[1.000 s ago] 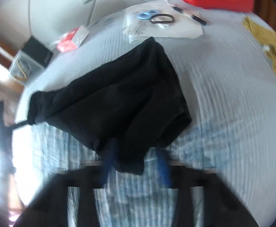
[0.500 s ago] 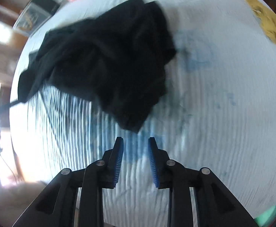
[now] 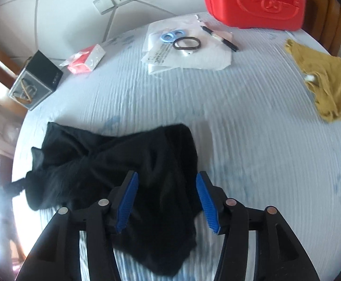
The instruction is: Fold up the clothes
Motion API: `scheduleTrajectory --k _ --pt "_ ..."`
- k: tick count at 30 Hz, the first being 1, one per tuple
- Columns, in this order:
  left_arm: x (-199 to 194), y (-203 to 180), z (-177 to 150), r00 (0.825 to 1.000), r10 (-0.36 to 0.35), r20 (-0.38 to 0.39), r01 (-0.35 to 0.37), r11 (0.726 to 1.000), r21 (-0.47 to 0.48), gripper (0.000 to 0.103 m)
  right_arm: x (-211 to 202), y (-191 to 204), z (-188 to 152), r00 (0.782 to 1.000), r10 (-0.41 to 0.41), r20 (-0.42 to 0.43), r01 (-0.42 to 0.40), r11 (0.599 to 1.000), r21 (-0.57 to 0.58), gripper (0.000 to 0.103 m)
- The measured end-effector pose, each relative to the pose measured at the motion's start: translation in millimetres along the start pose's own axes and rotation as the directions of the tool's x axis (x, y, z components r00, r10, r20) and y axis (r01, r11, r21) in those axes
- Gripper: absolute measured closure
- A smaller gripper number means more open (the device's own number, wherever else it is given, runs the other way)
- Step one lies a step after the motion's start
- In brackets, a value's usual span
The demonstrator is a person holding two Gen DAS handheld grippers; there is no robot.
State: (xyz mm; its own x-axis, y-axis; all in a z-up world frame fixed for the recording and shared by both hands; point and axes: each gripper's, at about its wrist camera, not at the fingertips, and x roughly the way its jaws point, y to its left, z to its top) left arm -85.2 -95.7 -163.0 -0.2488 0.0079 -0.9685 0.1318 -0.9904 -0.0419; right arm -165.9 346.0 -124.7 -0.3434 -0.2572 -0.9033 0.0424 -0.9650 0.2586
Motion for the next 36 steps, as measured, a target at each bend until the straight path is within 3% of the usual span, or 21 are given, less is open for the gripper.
scheduleTrajectory --k 1,2,3,6,7,8,12,16,19,22,25,28,29,31,32,33,36 --pt "4.7 -0.7 -2.0 1.000 0.002 0.000 -0.002 1.000 -0.004 0.029 6.6 0.3 3.3 1.000 -0.003 -0.002 0.003 1.000 -0.008 0.045" --pt "9.5 -1.4 -4.0 1.000 0.004 -0.001 -0.004 1.000 -0.009 0.040 15.2 2.8 7.3 1.000 0.003 -0.005 -0.003 1.000 -0.020 0.044" --pt "14.2 -2.0 -5.9 1.000 0.005 -0.001 -0.005 1.000 -0.013 0.063 20.2 4.9 6.4 1.000 0.010 -0.008 -0.010 1.000 -0.029 0.042" --pt "9.6 1.2 -11.4 1.000 0.008 0.029 -0.006 0.998 -0.061 0.094 43.0 14.8 7.8 1.000 0.009 -0.020 -0.011 0.996 -0.091 0.045" --pt "4.0 2.4 -13.4 0.999 0.006 0.048 -0.003 0.997 -0.077 0.095 49.3 18.3 5.9 0.999 0.006 -0.034 -0.010 0.993 -0.120 0.073" --pt "-4.0 3.0 -16.2 0.997 0.007 0.071 -0.001 0.996 -0.087 0.095 52.7 22.6 0.4 0.998 0.004 -0.061 -0.012 0.990 -0.141 0.095" --pt "-54.7 3.0 -41.8 0.982 -0.010 0.187 0.022 0.998 -0.060 0.099 -1.8 37.6 -40.0 0.995 0.101 0.014 -0.097 0.979 -0.178 0.098" --pt "-110.2 14.2 -85.5 0.950 -0.041 0.309 0.041 0.999 0.007 0.099 -88.9 49.0 -107.3 0.975 0.191 0.114 -0.167 0.967 -0.193 0.098" --pt "-133.0 27.7 -114.3 0.940 -0.095 0.329 0.079 0.995 0.062 0.099 -140.4 57.1 -168.9 0.961 0.222 0.166 -0.193 0.966 -0.174 0.098" --pt "-122.5 30.1 -124.6 0.953 -0.128 0.276 0.098 0.988 0.119 0.099 -153.8 61.6 -210.9 0.965 0.191 0.179 -0.166 0.976 -0.142 0.098" --pt "-95.1 26.7 -116.8 0.972 -0.135 0.194 0.116 0.988 0.104 0.099 -142.3 56.5 -232.1 0.969 0.182 0.169 -0.172 0.982 -0.073 0.098" --pt "-76.6 20.3 -101.6 0.972 -0.182 0.148 0.168 0.980 0.106 0.098 -125.7 54.7 -247.1 0.974 0.174 0.147 -0.172 0.985 -0.025 0.098" --pt "-73.4 15.7 -96.4 0.972 -0.190 0.141 0.175 0.978 0.116 0.095 -120.6 54.3 -249.8 0.975 0.171 0.141 -0.171 0.985 -0.015 0.098" --pt "-69.7 2.6 -85.4 0.969 -0.204 0.136 0.184 0.972 0.144 0.076 -112.8 52.2 -252.7 0.976 0.171 0.131 -0.173 0.985 0.004 0.098" --pt "-67.7 -2.4 -79.7 0.968 -0.210 0.140 0.189 0.970 0.152 0.054 -109.7 50.7 -253.0 0.977 0.171 0.128 -0.174 0.985 0.011 0.098" --pt "-65.8 -7.4 -74.1 0.966 -0.216 0.144 0.193 0.968 0.160 0.042 -106.7 49.1 -253.3 0.977 0.170 0.126 -0.174 0.985 0.017 0.098" --pt "-60.5 -20.6 -55.8 0.964 -0.220 0.152 0.192 0.965 0.179 0.039 -100.8 42.6 -252.5 0.978 0.169 0.121 -0.175 0.984 0.041 0.098"
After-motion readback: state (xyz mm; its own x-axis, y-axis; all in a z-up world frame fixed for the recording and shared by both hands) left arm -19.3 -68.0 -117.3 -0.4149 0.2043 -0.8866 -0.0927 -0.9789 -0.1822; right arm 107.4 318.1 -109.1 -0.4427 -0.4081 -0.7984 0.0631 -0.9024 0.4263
